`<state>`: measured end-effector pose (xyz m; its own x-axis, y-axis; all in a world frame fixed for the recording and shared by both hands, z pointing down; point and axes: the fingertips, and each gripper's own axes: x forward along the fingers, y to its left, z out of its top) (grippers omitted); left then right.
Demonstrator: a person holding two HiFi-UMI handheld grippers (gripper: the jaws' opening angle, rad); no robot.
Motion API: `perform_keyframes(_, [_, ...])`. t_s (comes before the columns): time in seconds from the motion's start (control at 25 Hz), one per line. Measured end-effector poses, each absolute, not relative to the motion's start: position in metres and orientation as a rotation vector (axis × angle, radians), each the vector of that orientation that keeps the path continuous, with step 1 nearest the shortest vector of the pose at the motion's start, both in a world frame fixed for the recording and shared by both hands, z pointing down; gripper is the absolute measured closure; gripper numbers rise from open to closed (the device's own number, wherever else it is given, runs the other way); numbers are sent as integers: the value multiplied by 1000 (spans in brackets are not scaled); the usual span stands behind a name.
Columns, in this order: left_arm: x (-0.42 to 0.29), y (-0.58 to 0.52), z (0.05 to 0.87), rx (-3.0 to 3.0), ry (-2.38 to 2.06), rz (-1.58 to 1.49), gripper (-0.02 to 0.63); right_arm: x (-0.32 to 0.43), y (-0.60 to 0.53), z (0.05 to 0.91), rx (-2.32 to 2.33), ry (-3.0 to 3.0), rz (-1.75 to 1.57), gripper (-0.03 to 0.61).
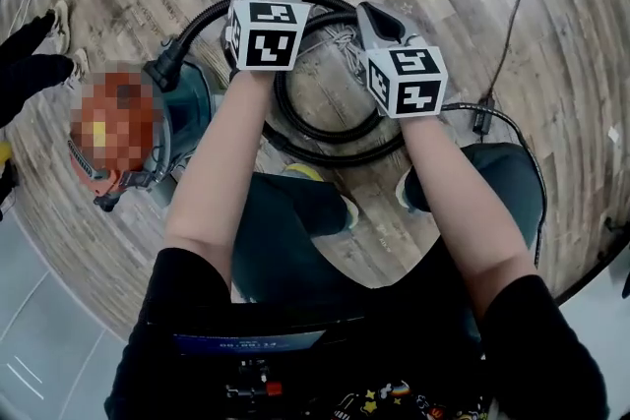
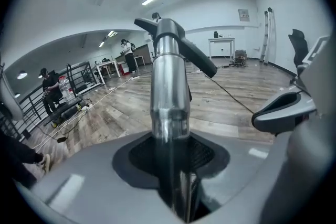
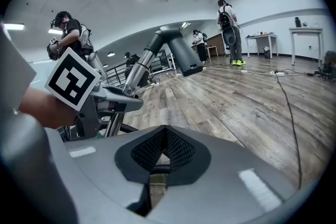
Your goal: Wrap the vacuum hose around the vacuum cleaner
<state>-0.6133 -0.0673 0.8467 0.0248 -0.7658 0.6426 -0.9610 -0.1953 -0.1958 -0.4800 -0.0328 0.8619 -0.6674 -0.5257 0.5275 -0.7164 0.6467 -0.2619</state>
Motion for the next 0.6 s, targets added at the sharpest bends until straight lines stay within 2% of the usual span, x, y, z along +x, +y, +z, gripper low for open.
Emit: perform_keyframes(0.6, [-563, -126, 1003, 2123, -1623, 965, 462, -459, -64, 1002, 1138, -2357, 662, 557])
